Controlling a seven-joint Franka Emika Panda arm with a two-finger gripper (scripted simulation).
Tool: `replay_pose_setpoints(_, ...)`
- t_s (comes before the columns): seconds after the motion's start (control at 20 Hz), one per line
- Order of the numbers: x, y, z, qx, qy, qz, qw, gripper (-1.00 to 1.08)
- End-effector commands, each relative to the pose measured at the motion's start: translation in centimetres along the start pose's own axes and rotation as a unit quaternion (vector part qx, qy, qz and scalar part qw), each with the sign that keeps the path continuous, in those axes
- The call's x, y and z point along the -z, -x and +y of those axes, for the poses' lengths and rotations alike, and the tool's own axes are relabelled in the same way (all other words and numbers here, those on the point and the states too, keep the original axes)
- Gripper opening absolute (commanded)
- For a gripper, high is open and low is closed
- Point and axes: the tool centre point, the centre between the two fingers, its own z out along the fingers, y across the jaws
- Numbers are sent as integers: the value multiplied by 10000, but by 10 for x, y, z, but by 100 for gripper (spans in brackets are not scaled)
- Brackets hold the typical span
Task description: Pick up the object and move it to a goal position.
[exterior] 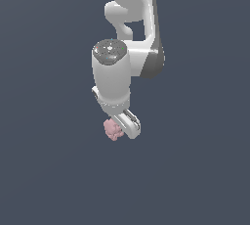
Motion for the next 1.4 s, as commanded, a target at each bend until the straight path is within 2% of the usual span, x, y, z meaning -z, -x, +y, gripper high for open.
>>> replay_pose_setpoints(0.0, 26, -10, 12, 110, -29, 16, 9999, -100)
replay_pose_setpoints(0.9, 196, -84, 84, 863, -207, 102, 9960, -100)
replay_pose_setpoints(1.35, 258, -114, 107, 1140, -273, 131, 9930, -100)
